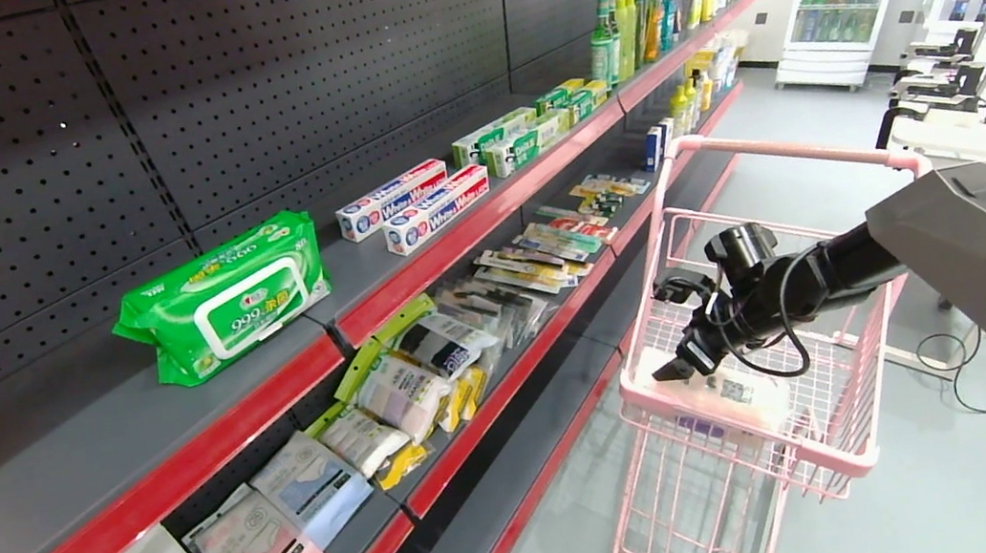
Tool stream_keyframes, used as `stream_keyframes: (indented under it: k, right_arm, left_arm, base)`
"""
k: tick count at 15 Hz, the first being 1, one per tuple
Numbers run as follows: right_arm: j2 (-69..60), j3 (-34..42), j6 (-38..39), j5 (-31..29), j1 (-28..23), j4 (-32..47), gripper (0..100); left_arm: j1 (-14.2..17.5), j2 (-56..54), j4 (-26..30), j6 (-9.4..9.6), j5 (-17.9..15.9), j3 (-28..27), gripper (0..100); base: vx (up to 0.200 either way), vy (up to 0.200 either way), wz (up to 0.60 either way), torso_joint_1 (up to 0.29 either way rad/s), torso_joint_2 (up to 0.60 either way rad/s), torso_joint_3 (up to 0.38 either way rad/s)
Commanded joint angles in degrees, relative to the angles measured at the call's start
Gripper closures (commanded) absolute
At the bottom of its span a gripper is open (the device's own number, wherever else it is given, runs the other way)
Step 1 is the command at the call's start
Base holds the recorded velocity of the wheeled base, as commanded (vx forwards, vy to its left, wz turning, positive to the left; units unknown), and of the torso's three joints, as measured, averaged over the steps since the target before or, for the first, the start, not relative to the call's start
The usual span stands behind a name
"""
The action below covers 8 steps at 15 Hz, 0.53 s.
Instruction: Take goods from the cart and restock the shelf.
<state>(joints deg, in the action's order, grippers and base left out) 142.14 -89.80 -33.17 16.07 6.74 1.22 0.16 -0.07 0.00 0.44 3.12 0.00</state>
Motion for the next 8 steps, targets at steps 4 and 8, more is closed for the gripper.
stream_keyframes:
  k: [4,8]
  right_arm:
    - [1.6,-0.8,1.0,0.0,1.0,0.1,0]
    - [1.6,0.1,1.0,0.1,1.0,0.2,0]
  left_arm:
    - [0.0,0.1,0.0,0.0,0.0,0.0,0]
    - [0.0,0.1,0.0,0.0,0.0,0.0,0]
  base:
    - [0.0,0.0,0.0,0.0,0.0,0.0]
    - [0.0,0.0,0.0,0.0,0.0,0.0]
